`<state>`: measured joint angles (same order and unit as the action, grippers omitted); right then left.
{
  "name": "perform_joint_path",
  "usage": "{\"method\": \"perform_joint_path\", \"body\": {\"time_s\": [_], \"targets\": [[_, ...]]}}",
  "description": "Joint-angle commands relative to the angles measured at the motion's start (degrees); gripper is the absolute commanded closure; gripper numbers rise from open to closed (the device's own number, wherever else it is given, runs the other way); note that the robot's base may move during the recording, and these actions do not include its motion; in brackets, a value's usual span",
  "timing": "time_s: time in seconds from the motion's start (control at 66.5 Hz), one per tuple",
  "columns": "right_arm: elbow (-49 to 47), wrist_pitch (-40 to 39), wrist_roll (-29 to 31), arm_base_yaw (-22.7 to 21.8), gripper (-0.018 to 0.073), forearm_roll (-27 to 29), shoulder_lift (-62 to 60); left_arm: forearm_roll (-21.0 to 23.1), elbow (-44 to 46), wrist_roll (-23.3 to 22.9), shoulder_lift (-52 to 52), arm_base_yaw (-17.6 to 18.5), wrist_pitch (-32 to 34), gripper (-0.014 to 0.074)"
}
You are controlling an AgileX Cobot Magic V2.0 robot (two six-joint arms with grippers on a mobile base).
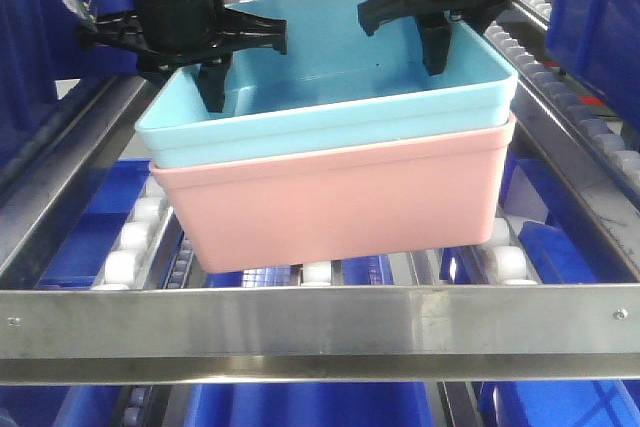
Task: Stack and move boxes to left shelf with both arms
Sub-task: 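Lower the stacked bins onto the roller shelf with both grippers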
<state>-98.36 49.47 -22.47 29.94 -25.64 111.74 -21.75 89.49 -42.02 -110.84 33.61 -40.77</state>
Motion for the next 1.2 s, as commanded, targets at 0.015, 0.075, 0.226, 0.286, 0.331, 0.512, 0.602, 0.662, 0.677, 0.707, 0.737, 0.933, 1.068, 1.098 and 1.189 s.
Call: {"method": "perform_joint_path", "body": {"time_s": [0.015,0.075,0.226,0.286,0.331,0.512,0.602,0.662,0.677,0.707,0.737,0.933,1.068,1.098,1.189], "targets": [[-2.15,-5.55,1.24,1.09,0.0453,1.09,-3.06,1.26,2.04,0.95,1.73,0.7,8.14,0.057],[-2.19,-4.93,1.24,1.09,0.038,1.09,-3.19,1.26,2.04,0.89,1.86,0.8,8.14,0.0516],[-2.21,-3.47,1.13,1.09,0.0098,1.09,-3.61,1.26,2.04,0.99,2.57,0.8,8.14,0.0333],[-2.21,-2.75,1.13,1.09,0.0021,1.09,-3.8,1.26,2.13,0.99,2.91,0.8,8.04,0.0242],[-2.21,-2.25,0.94,1.09,-0.0027,1.09,-3.86,1.26,2.39,0.99,3.04,0.8,7.9,0.0192],[-2.21,-0.56,0.65,1.09,-0.0043,1.09,-4.4,1.26,3.8,0.99,3.67,0.8,3.28,0.0029],[-2.21,-0.55,0.56,1.09,-0.0043,1.09,-5.07,1.26,5.56,0.99,3.76,0.8,-0.9,0.0028],[-2.21,-0.4,0.56,1.09,-0.0043,1.09,-5.65,1.26,6.54,1.04,3.76,0.8,-3.32,0.0029],[-2.21,-0.32,0.56,1.09,-0.0043,1.09,-5.87,1.26,6.96,1.04,3.76,0.8,-3.87,0.0029],[-2.21,-0.19,0.56,1.09,-0.0043,1.09,-6.3,1.26,7.39,1.14,3.76,0.8,-4.86,0.0029],[-2.21,0.03,0.56,1.09,-0.0043,1.09,-6.52,1.26,7.97,1.39,3.88,0.8,-5.84,0.0029],[-2.21,0.91,0.56,1.09,-0.0043,1.09,-9.06,1.26,10.16,2.6,5.66,0.8,-8.71,0.0029],[-2.21,1.71,0.56,1.09,-0.0022,1.09,-11.11,1.47,10.71,4.38,7.96,0.8,-10.24,0.0029],[-2.21,2.16,0.56,1.09,-0.0003,1.09,-11.7,1.49,10.71,4.52,8.68,0.8,-10.63,0.0029],[-2.21,2.7,0.56,1.09,0.0078,1.09,-13.3,1.6,10.71,5.66,10.4,0.8,-11.8,0.003]]}}
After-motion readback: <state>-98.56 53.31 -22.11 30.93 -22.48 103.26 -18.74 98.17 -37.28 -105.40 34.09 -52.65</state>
